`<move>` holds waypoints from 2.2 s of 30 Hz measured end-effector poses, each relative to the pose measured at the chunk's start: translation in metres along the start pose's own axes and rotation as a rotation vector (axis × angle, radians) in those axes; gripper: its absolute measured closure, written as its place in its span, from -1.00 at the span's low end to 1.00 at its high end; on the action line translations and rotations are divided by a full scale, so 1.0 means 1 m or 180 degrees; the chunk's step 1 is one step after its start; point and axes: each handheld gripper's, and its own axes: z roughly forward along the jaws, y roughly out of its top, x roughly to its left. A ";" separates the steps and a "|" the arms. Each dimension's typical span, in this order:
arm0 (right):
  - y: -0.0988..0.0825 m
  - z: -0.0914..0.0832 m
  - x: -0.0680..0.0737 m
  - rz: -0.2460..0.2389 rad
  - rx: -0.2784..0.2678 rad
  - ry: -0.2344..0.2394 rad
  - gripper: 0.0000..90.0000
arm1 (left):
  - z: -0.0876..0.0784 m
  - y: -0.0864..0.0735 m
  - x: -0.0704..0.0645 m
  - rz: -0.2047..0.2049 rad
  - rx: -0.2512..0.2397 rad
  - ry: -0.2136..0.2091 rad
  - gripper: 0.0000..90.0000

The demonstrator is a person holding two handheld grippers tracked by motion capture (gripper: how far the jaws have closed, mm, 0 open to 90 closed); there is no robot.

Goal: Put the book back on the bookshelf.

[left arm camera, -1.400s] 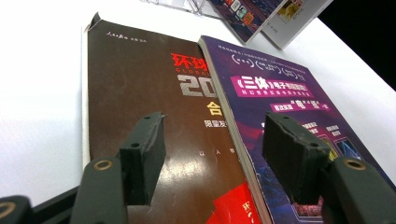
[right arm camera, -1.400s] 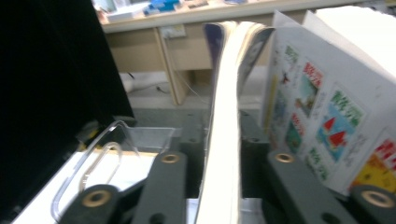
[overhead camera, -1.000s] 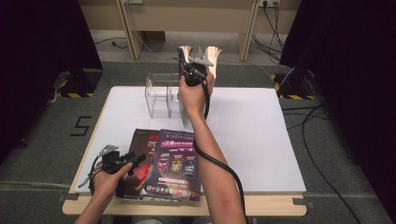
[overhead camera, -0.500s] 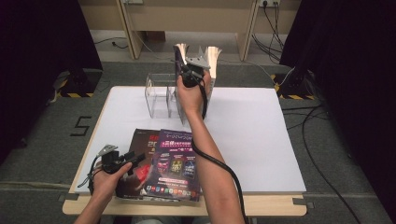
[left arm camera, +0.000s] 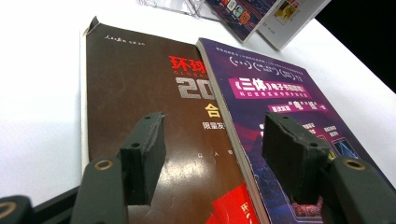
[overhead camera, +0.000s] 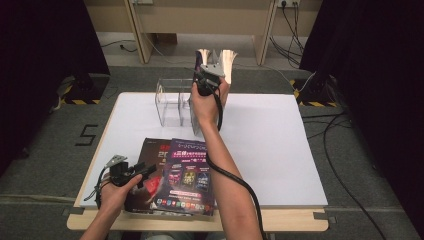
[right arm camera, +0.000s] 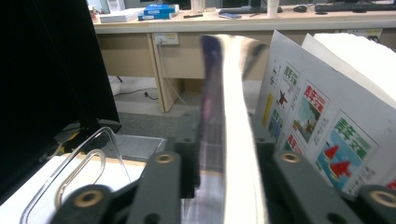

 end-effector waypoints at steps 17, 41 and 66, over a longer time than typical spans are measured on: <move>-0.009 -0.024 -0.001 0.0038 0.0125 0.0125 0.38 | 0.002 0.000 -0.004 0.0015 0.0010 -0.0014 -0.14; -0.032 -0.046 -0.008 0.0004 0.0166 0.0207 0.36 | 0.003 -0.001 -0.007 0.0044 0.0012 -0.0040 -0.14; -0.051 -0.060 -0.018 0.0036 0.0226 0.0227 0.35 | 0.004 -0.001 -0.011 0.0080 0.0020 -0.0051 -0.14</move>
